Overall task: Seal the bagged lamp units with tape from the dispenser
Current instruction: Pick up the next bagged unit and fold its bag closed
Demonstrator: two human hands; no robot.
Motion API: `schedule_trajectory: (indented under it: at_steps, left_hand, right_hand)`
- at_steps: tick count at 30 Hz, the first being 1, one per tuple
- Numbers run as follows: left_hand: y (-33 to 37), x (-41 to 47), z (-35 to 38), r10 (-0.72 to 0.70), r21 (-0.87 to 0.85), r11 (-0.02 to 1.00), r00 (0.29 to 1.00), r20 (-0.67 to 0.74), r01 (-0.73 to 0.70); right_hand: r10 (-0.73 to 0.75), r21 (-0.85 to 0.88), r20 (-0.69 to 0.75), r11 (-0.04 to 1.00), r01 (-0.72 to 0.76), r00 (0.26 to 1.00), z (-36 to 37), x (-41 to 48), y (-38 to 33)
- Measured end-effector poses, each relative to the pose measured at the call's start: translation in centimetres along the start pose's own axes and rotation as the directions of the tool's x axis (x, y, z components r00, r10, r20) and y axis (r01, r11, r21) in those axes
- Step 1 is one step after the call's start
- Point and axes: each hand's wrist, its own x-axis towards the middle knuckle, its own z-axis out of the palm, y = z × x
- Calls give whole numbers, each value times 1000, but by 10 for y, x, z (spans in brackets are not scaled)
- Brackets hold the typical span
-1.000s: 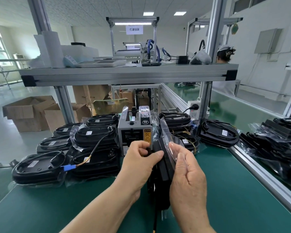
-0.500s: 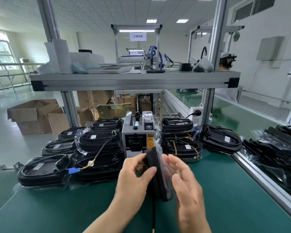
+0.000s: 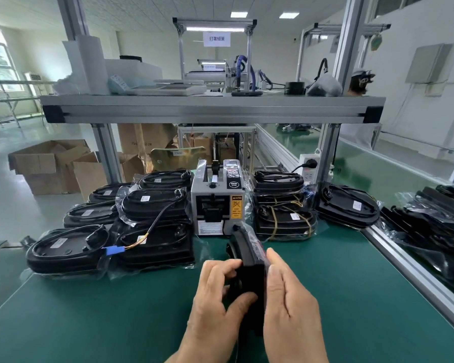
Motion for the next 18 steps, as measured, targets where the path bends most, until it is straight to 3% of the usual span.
schedule_trajectory:
  at_steps: [4, 10, 15, 18]
  left_hand:
    - [-5, -1, -4, 9, -24, 1000, 1000, 12, -9]
    - [-12, -2, -8, 17, -50, 999, 999, 30, -16]
    - [-15, -3, -10, 27, -91, 996, 999, 44, -22]
    - [-16, -1, -10, 31, -97, 995, 999, 41, -27]
  right_hand:
    - [44, 263, -146, 965, -4, 988, 10, -10, 9]
    - [196, 629, -172, 776, -46, 965, 18, -23, 12]
    - [168, 746, -99, 665, -39, 981, 12, -28, 7]
    - [183, 594, -91, 799, -94, 979, 14, -27, 14]
